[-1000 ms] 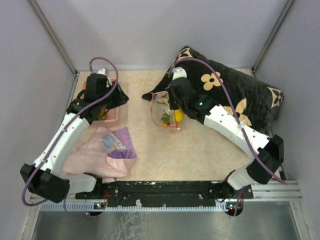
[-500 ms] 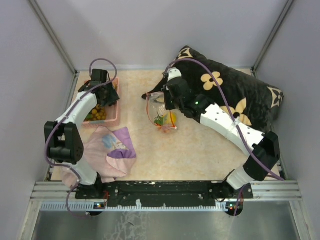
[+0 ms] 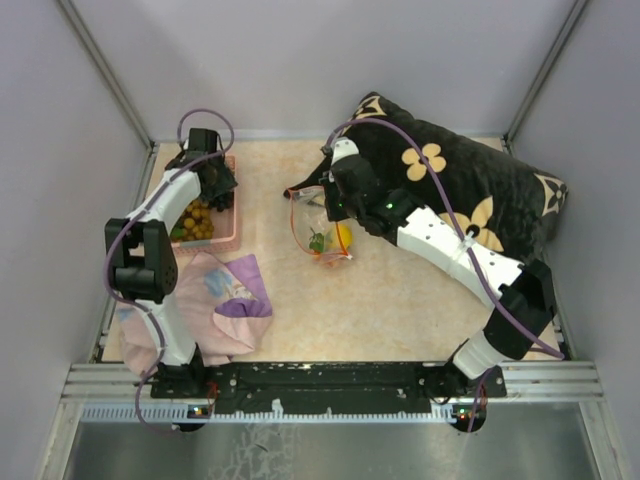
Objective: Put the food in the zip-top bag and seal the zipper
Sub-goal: Move the bin to the center of the board.
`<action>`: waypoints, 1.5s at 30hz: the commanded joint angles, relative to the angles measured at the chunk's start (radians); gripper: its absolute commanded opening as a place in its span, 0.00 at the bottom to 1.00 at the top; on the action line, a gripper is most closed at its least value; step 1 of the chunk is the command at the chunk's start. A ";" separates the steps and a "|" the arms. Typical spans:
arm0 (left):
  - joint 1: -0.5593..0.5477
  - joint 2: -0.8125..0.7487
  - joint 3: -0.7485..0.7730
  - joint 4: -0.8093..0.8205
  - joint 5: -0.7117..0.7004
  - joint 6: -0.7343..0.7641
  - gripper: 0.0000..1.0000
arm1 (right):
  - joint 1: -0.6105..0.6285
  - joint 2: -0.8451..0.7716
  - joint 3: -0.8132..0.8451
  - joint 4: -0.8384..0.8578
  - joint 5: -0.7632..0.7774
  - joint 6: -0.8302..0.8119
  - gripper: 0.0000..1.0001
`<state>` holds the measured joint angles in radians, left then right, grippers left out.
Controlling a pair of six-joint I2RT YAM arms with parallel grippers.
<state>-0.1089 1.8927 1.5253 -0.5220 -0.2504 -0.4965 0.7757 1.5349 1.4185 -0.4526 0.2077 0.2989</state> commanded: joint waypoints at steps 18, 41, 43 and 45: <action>0.033 0.162 0.084 0.087 0.360 0.093 0.72 | -0.005 0.025 0.000 0.008 -0.006 -0.010 0.00; -0.081 -0.151 -0.189 0.068 0.598 0.443 0.69 | -0.006 -0.008 -0.044 0.008 -0.007 0.024 0.00; -0.081 -0.190 -0.171 0.044 0.506 0.378 0.70 | -0.006 -0.010 -0.048 0.006 -0.008 0.022 0.00; -0.081 -0.220 -0.161 0.020 0.412 0.283 0.71 | -0.006 -0.010 -0.050 0.007 -0.011 0.021 0.00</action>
<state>-0.1970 1.7565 1.3312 -0.4641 0.3359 -0.0814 0.7757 1.5600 1.3674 -0.4637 0.1898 0.3176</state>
